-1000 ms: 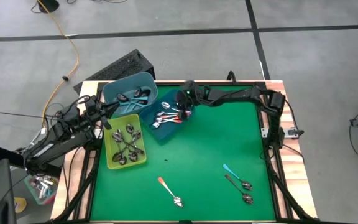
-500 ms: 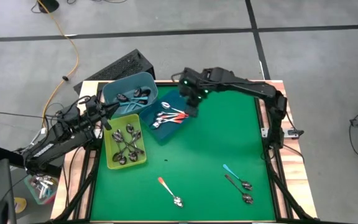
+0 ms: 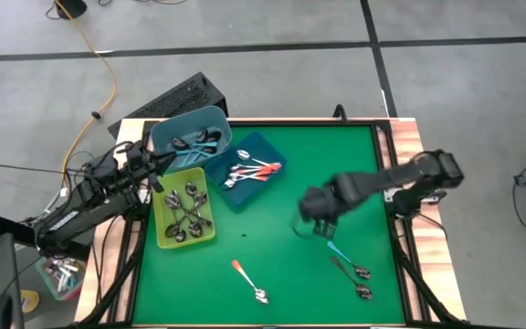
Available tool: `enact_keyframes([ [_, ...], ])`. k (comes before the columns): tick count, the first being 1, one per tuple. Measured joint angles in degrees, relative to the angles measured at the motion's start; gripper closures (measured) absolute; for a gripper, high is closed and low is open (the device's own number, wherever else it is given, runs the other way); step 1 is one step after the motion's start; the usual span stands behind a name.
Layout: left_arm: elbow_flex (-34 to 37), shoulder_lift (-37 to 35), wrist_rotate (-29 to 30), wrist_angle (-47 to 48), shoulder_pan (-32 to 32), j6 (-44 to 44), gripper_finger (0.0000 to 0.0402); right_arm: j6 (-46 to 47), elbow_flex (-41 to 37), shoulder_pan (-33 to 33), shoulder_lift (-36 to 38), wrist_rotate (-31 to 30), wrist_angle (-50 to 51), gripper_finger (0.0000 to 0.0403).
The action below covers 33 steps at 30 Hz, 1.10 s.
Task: Sort silverware by color (type)
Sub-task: Put the blue spoon into the light blue bin
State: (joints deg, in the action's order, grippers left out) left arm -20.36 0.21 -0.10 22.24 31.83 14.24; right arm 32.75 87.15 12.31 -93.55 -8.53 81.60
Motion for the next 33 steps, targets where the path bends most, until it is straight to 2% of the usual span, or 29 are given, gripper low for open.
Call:
enact_keyframes([
  [7, 0.0, 0.0, 0.1, 0.1, 0.0, 0.0, 0.0372, 32.0, -23.5, 16.3, 10.5, 2.0, -16.4, 0.0294],
  [10, 0.0, 0.0, 0.1, 0.1, 0.0, 0.4, 0.0372, 40.8, -29.7, 20.3, 11.8, 3.1, -22.8, 0.0282],
  [14, 0.0, 0.0, 0.5, 0.1, 0.0, 0.5, 0.0372, 49.6, -34.6, 24.4, 11.8, 4.9, -28.2, 0.0241],
  [18, 0.0, 0.0, 1.4, 0.1, 0.0, 0.5, 0.0372, 53.5, -37.7, 26.5, 11.8, 5.4, -33.3, 0.0189],
  [21, 0.0, 0.0, 1.4, 0.1, 0.0, 0.5, 0.0372, 57.1, -39.3, 27.2, 11.8, 4.5, -36.8, 0.0165],
  [26, 0.0, 0.0, 1.4, 0.1, 0.0, 0.5, 0.0372, 58.7, -40.1, 27.9, 9.4, 4.2, -38.1, 0.0161],
  [30, 0.0, 0.0, 1.4, 0.2, 0.0, 0.5, 0.0372, 56.3, -40.0, 27.8, 5.8, 4.3, -39.7, 0.0164],
  [33, 0.0, 0.0, 1.4, 0.2, 0.0, 0.5, 0.0372, 54.0, -40.0, 27.1, 3.0, 6.8, -39.9, 0.0164],
])
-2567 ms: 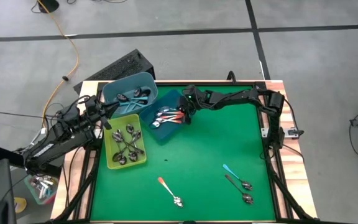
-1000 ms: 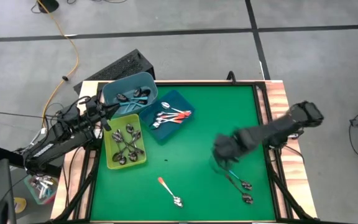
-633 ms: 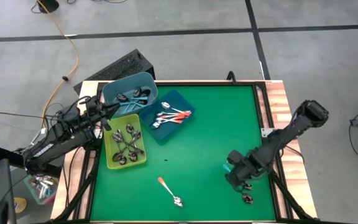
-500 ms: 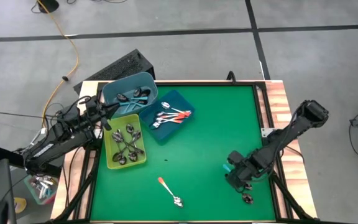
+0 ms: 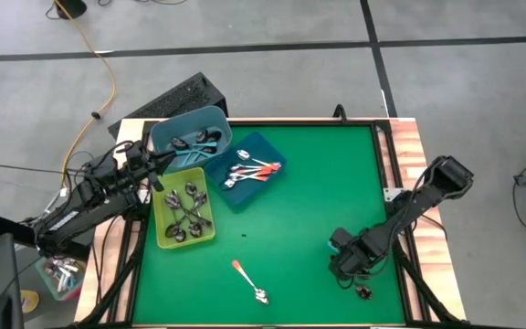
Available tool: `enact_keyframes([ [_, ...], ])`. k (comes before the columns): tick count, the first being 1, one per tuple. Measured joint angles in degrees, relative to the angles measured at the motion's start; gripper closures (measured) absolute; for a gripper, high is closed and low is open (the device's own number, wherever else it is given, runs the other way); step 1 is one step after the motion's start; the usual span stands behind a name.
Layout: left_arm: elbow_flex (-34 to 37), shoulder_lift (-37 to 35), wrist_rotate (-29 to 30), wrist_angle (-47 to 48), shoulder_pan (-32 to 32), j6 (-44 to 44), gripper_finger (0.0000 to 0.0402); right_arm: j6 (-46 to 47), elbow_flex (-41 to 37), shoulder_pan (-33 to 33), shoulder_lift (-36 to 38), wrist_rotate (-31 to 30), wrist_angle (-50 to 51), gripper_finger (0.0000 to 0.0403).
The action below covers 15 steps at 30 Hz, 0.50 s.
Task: Sort silverware by color (type)
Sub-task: Put the blue spoon into the light blue bin
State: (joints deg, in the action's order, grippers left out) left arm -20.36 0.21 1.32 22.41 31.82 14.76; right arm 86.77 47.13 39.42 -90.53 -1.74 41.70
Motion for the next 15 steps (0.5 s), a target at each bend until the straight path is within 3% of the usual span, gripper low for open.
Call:
enact_keyframes([
  [7, 0.0, 0.0, 0.0, 0.0, 0.0, 0.0, 0.0372, -3.3, 0.2, -0.3, -2.2, 3.3, 0.6, 0.0187],
  [15, 0.0, 0.0, 0.0, 0.0, 0.0, 0.0, 0.0372, -2.8, 0.2, -0.3, -2.3, 3.5, 3.5, 0.0312],
])
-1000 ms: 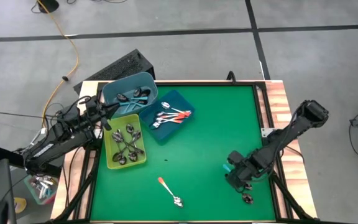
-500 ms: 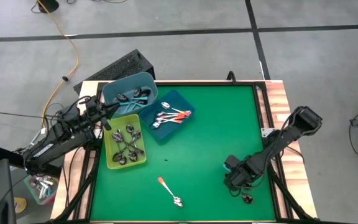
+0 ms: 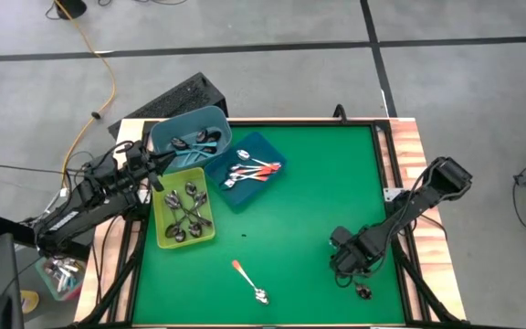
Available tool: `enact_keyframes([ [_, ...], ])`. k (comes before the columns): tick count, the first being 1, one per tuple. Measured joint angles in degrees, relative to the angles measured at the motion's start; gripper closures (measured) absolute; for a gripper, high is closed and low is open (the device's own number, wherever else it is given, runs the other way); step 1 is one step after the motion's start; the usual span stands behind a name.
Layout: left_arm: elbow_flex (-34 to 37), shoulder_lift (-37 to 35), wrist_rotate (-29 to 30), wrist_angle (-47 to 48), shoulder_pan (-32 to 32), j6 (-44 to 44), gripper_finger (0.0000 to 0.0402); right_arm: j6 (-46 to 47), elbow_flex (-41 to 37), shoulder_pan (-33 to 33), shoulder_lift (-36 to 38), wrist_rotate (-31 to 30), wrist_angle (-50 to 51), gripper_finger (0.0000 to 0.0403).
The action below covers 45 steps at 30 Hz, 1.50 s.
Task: Sort silverware by color (type)
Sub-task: Put the blue spoon into the light blue bin
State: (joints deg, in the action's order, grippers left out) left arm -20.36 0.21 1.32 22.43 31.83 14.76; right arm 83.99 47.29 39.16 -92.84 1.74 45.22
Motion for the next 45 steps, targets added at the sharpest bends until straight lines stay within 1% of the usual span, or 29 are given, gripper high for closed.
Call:
enact_keyframes([
  [5, 0.0, 0.0, 0.0, 0.0, 0.0, 0.0, 0.0372, -0.2, 0.0, -0.7, 0.0, -0.1, 0.2, 0.0379],
  [7, 0.0, 0.0, 0.0, 0.0, 0.0, 0.0, 0.0372, -0.5, 0.0, -1.1, 0.0, -0.1, 0.1, 0.0393],
  [16, 0.0, 0.0, 0.0, 0.0, 0.0, 0.0, 0.0372, -1.8, 0.8, -2.3, -0.2, -0.5, 0.8, 0.0394],
  [23, 0.0, 0.0, 0.0, 0.0, 0.0, -0.1, 0.0372, -3.0, 3.7, -2.6, -0.5, -6.0, 3.6, 0.0396],
  [27, 0.0, 0.0, 0.0, 0.0, 0.0, -0.1, 0.0372, -3.1, 4.1, -3.0, -0.4, -7.4, 3.8, 0.0397],
  [32, 0.0, 0.0, 0.0, 0.0, 0.0, -0.1, 0.0372, -3.5, 5.6, -3.9, -0.4, -12.4, 3.4, 0.0398],
  [40, 0.0, 0.0, 0.0, 0.0, 0.0, -0.1, 0.0372, -8.4, 7.7, -6.9, -0.3, -18.4, 3.1, 0.0398],
  [45, 0.0, 0.0, 0.0, 0.0, 0.0, -0.1, 0.0372, -13.7, 8.1, -10.0, -0.3, -21.6, -1.9, 0.0398],
])
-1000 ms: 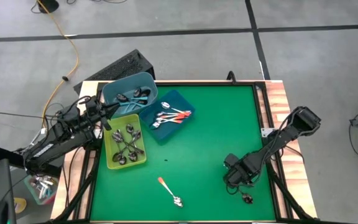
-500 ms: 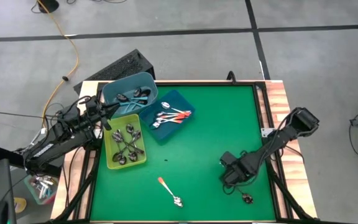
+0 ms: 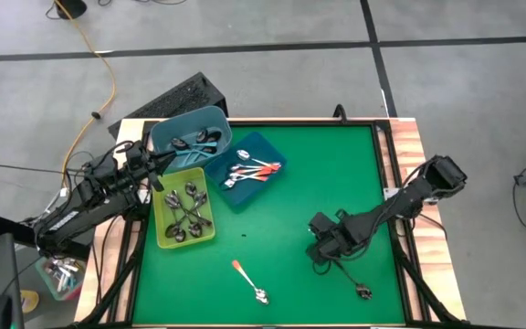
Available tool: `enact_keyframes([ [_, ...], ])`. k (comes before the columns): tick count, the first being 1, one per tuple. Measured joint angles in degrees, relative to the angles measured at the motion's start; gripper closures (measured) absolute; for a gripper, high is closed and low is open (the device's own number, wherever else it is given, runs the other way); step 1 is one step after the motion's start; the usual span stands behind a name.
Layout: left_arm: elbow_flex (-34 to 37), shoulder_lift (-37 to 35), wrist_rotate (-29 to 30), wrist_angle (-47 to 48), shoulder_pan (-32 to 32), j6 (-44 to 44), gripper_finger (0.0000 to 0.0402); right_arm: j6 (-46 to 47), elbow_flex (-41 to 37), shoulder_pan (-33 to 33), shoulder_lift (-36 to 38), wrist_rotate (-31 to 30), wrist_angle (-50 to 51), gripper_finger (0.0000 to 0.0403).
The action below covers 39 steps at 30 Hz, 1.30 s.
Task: Sort silverware by color (type)
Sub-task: Put the blue spoon into the light blue bin
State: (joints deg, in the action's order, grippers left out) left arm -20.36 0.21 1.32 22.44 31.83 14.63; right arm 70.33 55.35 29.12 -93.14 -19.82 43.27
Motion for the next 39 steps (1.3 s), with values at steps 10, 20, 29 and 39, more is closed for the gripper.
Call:
enact_keyframes([
  [10, 0.0, 0.0, 0.0, 0.0, 0.0, 0.0, 0.0372, -15.1, 0.1, -6.9, 0.1, -6.0, -19.0, 0.0398],
  [20, 0.0, 0.0, 0.0, 0.0, 0.0, 0.0, 0.0372, -34.7, 0.1, -15.4, 0.1, -9.2, -46.4, 0.0399],
  [29, 0.0, 0.0, 0.1, 0.0, 0.0, 0.0, 0.0372, -55.6, 0.1, -21.2, 0.1, -12.1, -76.8, 0.0402],
  [39, 0.0, 0.0, 0.7, 0.0, 0.0, -0.1, 0.0372, -69.4, 0.2, -25.5, -3.5, -6.1, -98.8, 0.0402],
])
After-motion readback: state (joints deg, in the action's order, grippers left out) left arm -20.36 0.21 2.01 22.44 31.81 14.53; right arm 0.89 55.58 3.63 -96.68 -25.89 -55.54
